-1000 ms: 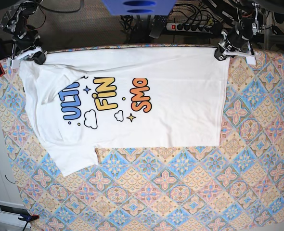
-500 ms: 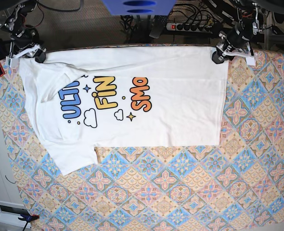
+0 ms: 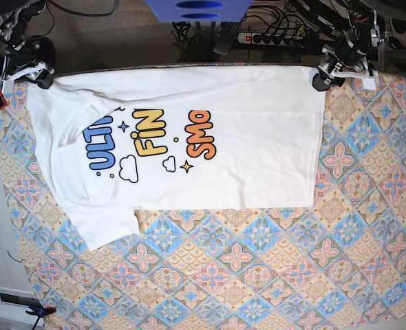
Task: Fold the T-shirt properly
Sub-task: 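Drag the shirt further toward the robot with both grippers, then release, then move both grippers down along the shirt sides to the sleeve area, then grasp the shirt side edges with both grippers and pull them outward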
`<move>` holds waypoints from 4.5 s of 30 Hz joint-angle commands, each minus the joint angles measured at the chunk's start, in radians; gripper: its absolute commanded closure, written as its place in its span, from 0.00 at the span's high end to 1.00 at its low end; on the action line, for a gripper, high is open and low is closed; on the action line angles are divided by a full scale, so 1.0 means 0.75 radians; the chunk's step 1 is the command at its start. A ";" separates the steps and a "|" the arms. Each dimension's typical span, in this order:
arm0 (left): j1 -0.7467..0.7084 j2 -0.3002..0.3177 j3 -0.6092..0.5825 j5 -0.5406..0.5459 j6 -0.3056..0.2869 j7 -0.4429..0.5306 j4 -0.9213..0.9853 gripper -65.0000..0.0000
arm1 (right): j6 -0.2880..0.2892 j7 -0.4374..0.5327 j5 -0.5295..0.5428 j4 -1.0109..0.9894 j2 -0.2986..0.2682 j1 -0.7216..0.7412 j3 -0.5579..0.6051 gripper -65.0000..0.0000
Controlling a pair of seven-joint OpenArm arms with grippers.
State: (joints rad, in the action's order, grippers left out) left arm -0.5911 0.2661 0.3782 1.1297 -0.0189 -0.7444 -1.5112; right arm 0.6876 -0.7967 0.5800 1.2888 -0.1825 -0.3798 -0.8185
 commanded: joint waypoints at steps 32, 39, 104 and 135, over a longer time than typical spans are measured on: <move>0.466 0.180 0.065 -0.292 0.034 -0.005 -0.067 0.51 | 0.014 -0.001 -0.228 0.281 -0.054 0.291 0.143 0.39; 0.777 0.180 -0.129 -0.380 0.032 -0.005 0.234 0.51 | 0.014 -0.001 -0.359 0.259 -0.054 0.466 0.272 0.39; 1.094 -0.047 -0.456 -0.732 -0.107 0.233 0.688 0.00 | 0.014 0.012 -0.365 -0.132 -0.118 0.822 0.360 0.39; 0.716 0.031 -0.378 -0.726 -0.103 0.233 0.130 0.00 | -0.001 0.902 -0.365 -1.237 -0.402 1.279 1.164 0.39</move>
State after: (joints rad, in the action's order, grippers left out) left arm -0.0647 0.2798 0.0895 0.5819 -0.0937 -0.5873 -1.3949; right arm 0.6842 -0.1463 0.2893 0.3473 -0.4625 0.5442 0.0566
